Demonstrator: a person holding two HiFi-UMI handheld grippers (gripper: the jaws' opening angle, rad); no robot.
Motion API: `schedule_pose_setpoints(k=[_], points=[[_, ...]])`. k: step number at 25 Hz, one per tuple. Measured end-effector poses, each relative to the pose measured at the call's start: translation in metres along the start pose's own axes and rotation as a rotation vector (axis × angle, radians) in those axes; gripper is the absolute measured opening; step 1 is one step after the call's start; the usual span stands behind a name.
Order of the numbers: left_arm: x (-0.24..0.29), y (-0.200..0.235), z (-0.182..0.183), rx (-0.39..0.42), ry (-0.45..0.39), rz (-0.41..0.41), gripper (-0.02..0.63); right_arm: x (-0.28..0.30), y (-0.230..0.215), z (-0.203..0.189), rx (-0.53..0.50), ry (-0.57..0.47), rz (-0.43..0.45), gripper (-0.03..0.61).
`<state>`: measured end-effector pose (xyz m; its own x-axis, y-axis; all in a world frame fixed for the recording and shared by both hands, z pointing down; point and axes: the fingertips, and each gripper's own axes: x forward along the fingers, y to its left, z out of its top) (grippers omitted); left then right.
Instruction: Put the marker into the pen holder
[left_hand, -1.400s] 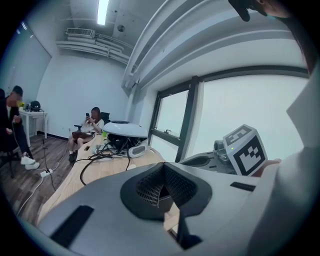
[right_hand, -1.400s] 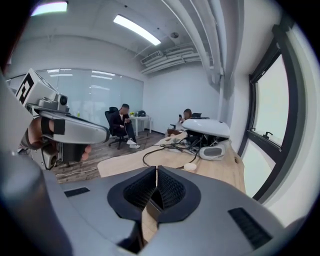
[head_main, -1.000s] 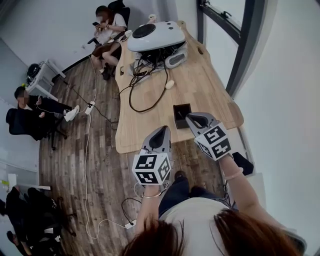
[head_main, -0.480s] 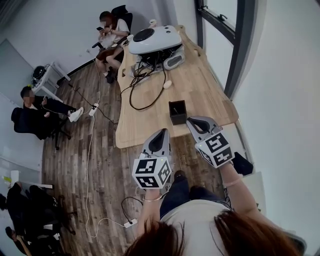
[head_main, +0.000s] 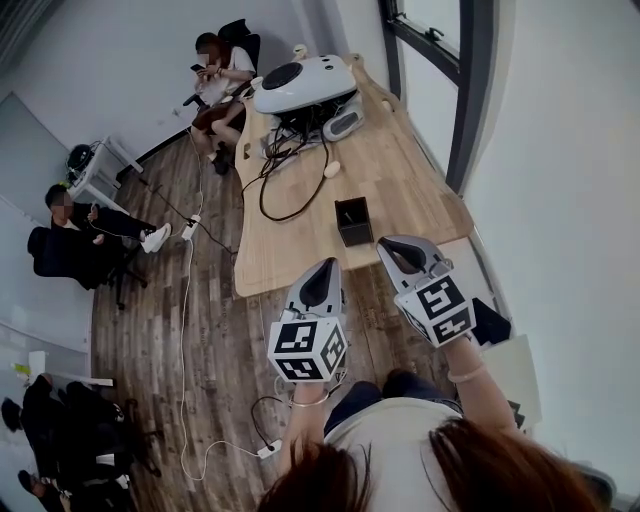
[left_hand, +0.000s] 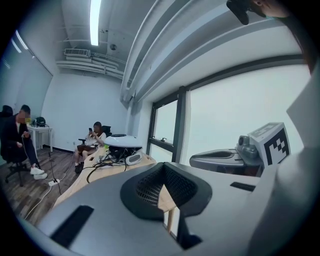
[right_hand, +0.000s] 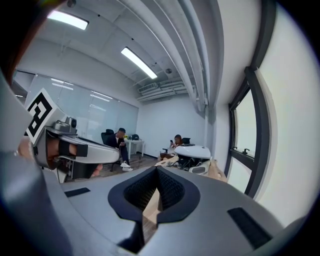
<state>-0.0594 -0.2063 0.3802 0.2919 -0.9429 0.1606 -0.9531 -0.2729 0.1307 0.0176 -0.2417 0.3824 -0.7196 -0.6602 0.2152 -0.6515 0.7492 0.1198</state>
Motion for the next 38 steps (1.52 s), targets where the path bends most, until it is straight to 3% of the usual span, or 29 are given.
schedule_pose_setpoints(k=[21,38], points=[[-0.085,0.014,-0.003,0.025,-0.008,-0.073,0.017,-0.034,0.084,0.017,-0.002,0.022,-0.085,0.028],[-0.111,-0.007,-0.004,0.028,-0.027,-0.122,0.017,-0.071,0.102,0.021,-0.001,0.009,-0.134,0.028]])
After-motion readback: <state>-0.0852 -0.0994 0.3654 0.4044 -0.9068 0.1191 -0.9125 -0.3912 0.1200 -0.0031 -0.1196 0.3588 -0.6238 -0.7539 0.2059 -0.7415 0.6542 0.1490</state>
